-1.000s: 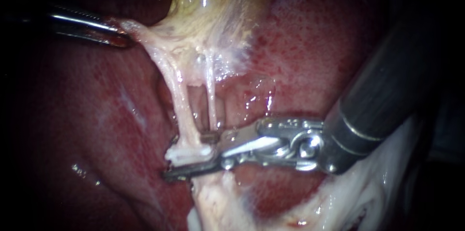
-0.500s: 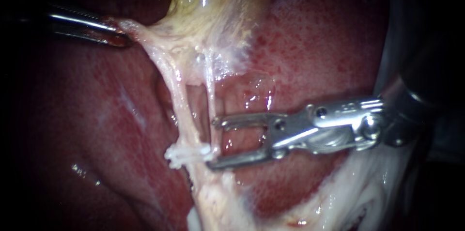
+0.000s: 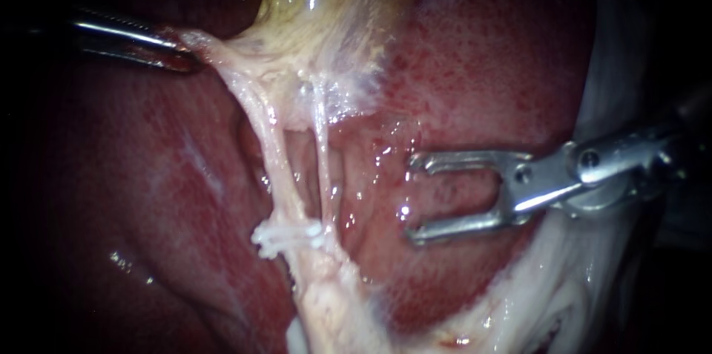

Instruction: Going back second clip left tube

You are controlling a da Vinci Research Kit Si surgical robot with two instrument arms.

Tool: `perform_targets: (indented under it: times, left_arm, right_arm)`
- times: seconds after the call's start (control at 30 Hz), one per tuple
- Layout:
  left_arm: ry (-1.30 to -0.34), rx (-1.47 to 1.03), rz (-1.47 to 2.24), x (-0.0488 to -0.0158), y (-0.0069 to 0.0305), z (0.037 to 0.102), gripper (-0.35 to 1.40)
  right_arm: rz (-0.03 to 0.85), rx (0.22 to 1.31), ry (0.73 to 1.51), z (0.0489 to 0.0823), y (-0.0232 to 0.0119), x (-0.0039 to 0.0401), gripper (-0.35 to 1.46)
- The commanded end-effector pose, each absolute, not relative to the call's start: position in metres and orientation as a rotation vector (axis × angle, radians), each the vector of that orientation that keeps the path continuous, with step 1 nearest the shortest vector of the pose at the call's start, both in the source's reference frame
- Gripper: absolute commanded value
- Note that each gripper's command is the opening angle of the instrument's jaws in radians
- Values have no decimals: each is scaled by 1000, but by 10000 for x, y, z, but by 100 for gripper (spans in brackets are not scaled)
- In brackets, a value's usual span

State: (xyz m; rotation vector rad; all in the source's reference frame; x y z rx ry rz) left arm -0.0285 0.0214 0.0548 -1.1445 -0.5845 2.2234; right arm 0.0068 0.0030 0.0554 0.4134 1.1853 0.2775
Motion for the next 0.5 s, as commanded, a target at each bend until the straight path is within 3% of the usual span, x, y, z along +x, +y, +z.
perform_targets:
  times: [0.03,0.5]
  left_arm:
    - [-584,-1144,2223,-285,214,548,-35]
    - [-588,-1147,2229,-310,194,596,-35]
  right_arm:
    - [271,407,1186,553,32,65,50]
    - [254,395,1189,550,35,55,50]
